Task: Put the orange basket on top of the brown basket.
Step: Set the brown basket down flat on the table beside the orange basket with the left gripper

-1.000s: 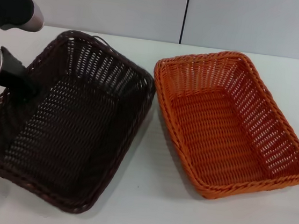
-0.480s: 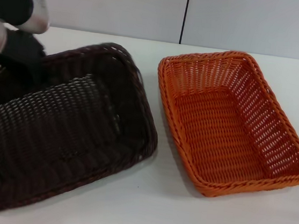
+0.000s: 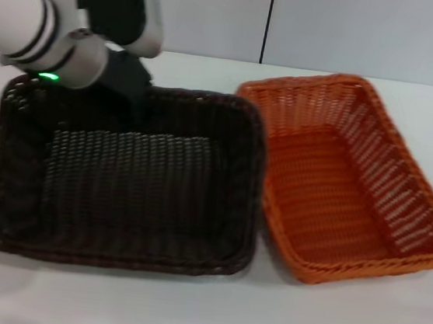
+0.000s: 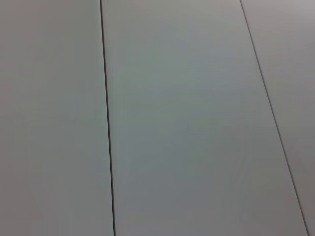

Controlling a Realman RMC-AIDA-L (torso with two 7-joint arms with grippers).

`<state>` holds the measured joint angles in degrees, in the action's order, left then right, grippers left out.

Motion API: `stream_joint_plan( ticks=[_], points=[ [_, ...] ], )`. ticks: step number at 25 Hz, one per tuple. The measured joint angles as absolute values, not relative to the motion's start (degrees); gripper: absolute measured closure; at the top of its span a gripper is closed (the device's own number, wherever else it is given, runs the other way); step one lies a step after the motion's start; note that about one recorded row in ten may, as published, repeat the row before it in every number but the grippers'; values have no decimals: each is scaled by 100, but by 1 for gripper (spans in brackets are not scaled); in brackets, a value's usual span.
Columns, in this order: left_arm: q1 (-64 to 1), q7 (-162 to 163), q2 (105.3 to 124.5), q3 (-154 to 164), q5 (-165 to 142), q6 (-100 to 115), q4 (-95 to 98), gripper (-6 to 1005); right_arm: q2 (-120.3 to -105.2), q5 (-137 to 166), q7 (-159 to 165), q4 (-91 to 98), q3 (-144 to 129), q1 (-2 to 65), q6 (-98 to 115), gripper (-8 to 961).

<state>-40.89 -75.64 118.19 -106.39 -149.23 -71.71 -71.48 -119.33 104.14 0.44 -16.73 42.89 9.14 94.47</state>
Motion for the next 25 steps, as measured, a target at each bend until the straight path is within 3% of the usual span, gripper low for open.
stream_joint_plan(
  ticks=[8, 22, 25],
  points=[
    [-4552, -7570, 11829, -10374, -14524, -6437, -6439, 807, -11930, 10414, 44, -1669, 4289, 914, 9448, 172],
    [-4556, -7518, 11843, -9835, -13792, -5214, -5983, 778, -11917, 10461, 44, -1660, 4288, 907, 9390, 175],
    [-4541, -7519, 11841, -9711, -13807, -5166, -5981, 679, -11918, 10467, 44, -1661, 4238, 905, 9395, 176]
  ],
)
